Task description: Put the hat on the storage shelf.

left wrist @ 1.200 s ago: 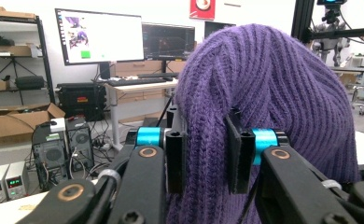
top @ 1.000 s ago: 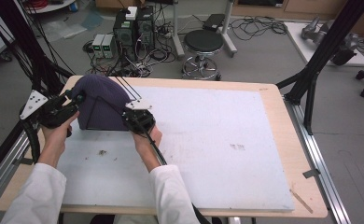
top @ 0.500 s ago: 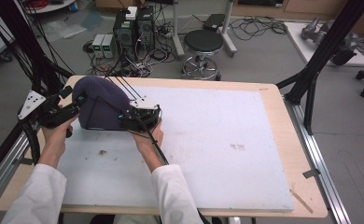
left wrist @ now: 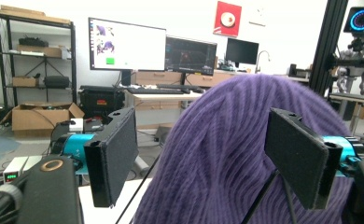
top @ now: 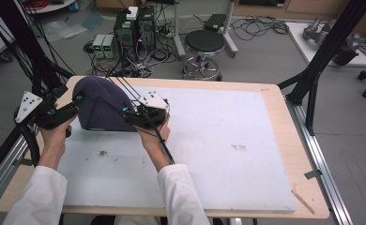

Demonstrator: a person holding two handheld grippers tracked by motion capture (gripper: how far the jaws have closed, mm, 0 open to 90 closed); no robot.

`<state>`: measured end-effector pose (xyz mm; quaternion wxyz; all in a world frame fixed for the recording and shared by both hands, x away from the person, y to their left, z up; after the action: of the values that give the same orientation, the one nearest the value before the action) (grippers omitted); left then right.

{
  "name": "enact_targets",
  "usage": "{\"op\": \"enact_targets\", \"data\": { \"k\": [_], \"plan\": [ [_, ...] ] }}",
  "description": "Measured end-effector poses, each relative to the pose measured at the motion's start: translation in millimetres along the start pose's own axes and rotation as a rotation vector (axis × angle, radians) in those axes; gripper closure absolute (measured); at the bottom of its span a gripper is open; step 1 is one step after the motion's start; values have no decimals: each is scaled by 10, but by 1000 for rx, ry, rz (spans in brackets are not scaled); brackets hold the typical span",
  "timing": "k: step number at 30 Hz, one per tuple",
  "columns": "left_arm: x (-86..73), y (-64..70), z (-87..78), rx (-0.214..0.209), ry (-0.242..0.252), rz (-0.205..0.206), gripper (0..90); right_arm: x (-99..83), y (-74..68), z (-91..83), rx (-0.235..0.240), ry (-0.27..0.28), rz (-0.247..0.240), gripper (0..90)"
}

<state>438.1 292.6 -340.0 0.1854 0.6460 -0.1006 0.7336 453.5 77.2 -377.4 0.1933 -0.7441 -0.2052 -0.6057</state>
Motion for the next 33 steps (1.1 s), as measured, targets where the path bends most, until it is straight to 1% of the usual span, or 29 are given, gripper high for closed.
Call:
{"op": "enact_targets", "data": {
  "k": [5,8,10,14,16,17,19,21,23,25,28,30,32,33],
  "plan": [
    [66,93,-25,-7,16,5,258,199,214,-198,-28,60,19,116],
    [112,154,-50,-26,29,-3,255,279,365,-340,-46,92,43,116],
    [137,179,-76,-31,32,-1,251,304,456,-436,-53,109,57,116],
    [193,205,-135,-31,47,-7,240,328,645,-629,-76,128,60,116],
    [216,211,-156,-31,58,-14,238,338,744,-744,-73,145,89,116],
    [216,207,-170,-28,57,-12,236,340,779,-784,-74,150,97,116],
    [195,192,-188,-21,44,-1,230,341,899,-921,-88,164,97,116],
    [178,170,-218,-14,40,-3,227,331,973,-1011,-95,167,99,116],
    [165,153,-243,-7,42,-9,227,304,1085,-1150,-110,165,96,116],
    [139,145,-267,-10,33,-15,226,270,1167,-1256,-117,163,87,117],
    [96,162,-293,-20,15,-13,225,191,1308,-1439,-139,154,86,117],
    [74,180,-309,-23,9,-10,225,141,1396,-1558,-158,146,102,117],
    [50,214,-323,-32,3,-5,225,112,1444,-1627,-165,123,106,117],
    [38,233,-334,-37,-2,1,225,108,1463,-1668,-170,121,97,117]
  ]
}}
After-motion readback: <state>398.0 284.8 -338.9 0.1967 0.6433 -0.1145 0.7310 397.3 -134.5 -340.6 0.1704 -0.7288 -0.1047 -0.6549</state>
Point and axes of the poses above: each handheld gripper's, and its own axes: z roughly forward along the jaws, x roughly out of its top, y roughly to its right, the point moved 9 cm from there along z, roughly forward along the jaws
